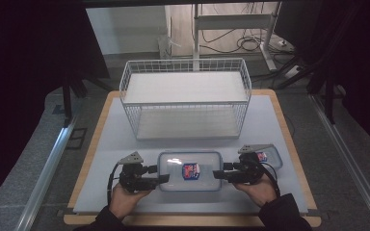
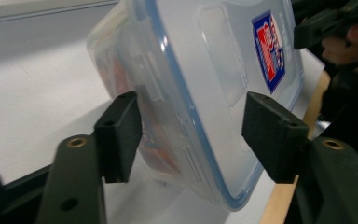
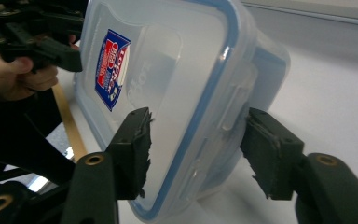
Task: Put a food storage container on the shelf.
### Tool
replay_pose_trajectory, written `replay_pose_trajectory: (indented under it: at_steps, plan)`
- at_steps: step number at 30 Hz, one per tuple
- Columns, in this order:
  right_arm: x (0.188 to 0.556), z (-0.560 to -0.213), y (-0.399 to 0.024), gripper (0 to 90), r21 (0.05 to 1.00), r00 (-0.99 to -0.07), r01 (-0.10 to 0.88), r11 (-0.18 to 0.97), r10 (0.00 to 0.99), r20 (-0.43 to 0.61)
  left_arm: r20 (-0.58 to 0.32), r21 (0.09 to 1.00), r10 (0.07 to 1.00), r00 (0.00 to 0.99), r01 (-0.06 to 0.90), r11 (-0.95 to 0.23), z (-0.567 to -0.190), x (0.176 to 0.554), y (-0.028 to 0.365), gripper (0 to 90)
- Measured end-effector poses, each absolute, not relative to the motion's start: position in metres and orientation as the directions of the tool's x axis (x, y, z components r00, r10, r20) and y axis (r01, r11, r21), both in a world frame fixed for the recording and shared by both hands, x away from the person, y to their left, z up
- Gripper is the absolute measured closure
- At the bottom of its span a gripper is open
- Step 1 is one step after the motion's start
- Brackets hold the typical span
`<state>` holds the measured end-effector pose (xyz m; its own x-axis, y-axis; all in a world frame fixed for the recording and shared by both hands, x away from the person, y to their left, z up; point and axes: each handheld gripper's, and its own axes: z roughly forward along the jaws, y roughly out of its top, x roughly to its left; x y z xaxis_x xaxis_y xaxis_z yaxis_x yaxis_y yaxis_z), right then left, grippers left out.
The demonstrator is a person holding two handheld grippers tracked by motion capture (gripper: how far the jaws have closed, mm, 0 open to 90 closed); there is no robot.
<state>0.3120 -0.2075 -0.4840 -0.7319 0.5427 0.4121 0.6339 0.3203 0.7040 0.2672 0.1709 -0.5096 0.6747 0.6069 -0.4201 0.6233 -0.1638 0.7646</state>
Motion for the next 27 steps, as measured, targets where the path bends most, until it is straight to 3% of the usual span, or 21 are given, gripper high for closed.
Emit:
replay_pose_trajectory:
  at_steps: [6,11,21,27]
  plan:
    - [0.3113,-0.4871,-0.2125,47.7,0.708,-0.728,0.643,0.291,0.521,0.446,-0.491,0.751,0.567,0.661,0.651,-0.109,-0.5138,0.268,0.1798,48.3]
    - [0.3122,-0.493,-0.2113,43.8,0.686,-0.712,0.668,0.288,0.516,0.476,-0.499,0.747,0.561,0.661,0.656,-0.108,-0.5148,0.2667,0.1813,48.8]
    - [0.3106,-0.4913,-0.2143,50.2,0.648,-0.655,0.724,0.236,0.529,0.539,-0.518,0.741,0.564,0.643,0.666,-0.08,-0.514,0.2672,0.1816,50.9]
    - [0.3056,-0.4872,-0.2092,50.5,0.672,-0.672,0.698,0.249,0.554,0.492,-0.505,0.747,0.582,0.637,0.66,-0.074,-0.5111,0.2671,0.1823,52.2]
